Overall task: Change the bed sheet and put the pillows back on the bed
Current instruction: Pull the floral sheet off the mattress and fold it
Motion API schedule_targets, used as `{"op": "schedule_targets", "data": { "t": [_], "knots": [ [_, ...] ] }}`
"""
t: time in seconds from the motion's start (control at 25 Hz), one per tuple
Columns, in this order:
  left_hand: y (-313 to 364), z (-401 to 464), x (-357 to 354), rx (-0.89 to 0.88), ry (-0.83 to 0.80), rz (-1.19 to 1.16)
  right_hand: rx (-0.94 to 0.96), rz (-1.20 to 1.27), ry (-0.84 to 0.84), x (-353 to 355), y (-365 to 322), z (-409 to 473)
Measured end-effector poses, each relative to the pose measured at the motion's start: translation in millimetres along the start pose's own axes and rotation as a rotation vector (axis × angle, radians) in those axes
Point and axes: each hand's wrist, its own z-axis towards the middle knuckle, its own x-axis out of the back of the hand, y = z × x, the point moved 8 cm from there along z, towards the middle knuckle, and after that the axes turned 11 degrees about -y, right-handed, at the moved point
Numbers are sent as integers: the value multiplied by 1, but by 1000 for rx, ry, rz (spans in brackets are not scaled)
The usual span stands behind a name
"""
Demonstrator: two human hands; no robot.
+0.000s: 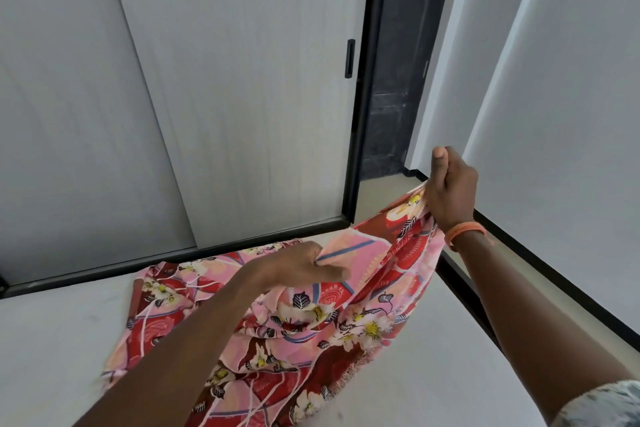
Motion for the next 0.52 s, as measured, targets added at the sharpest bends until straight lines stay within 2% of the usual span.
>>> {"op": "schedule_targets", "data": {
  "t": [0.08,0.16,0.24,0.4,0.52],
  "knots": [
    [-25,-5,-4,95,-78,169,18,50,33,-3,-10,7],
    [-62,-14,3,236,-24,351,-4,57,50,-3,-7,14],
    [-100,-28,17,393,128,477,-49,7,31,-6,2,18],
    [-143,-61,56,638,399,498,-84,-141,7,-7,23,18],
    [-151,-111,102,741,742,434,-187,-206,9,5,54,21]
  ]
}}
